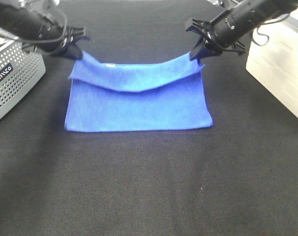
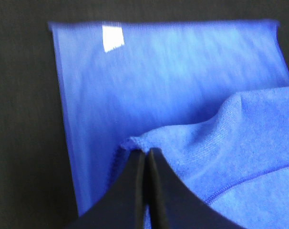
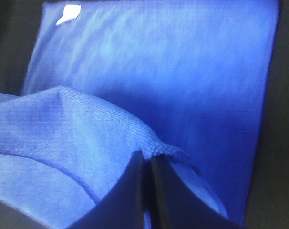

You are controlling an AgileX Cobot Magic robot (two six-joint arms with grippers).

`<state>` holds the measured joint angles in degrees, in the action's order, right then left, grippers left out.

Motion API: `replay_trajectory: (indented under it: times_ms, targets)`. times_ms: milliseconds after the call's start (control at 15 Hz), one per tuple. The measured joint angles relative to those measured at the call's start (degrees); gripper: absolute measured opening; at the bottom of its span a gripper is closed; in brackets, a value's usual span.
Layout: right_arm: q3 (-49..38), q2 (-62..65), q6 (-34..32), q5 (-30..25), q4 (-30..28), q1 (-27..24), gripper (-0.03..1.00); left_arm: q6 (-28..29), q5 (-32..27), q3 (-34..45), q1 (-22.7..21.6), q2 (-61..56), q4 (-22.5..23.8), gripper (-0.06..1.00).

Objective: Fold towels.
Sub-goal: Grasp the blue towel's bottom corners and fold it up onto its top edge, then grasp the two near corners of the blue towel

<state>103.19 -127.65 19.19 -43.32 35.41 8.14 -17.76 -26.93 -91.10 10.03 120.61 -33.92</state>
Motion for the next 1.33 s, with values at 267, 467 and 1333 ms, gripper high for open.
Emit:
replay_trajectory:
  times_ms: [267, 467, 1333]
  targets:
    - [16.90, -11.52, -1.83, 0.23, -4.07, 0.00, 0.00, 1.03, 3.38, -13.58, -1.32, 11.23, 1.72, 0.00]
    - [24.29, -18.62, -1.89, 3.09, -4.35, 0.00, 0.00, -0.29, 6.88, -20.23, -1.78, 18.05, 1.83, 0.00]
    - [25.95, -18.39, -1.89, -1.20, -10.26, 0.00, 0.78, -1.43, -0.17, -26.76, -2.58, 23.66, 4.53, 0.75]
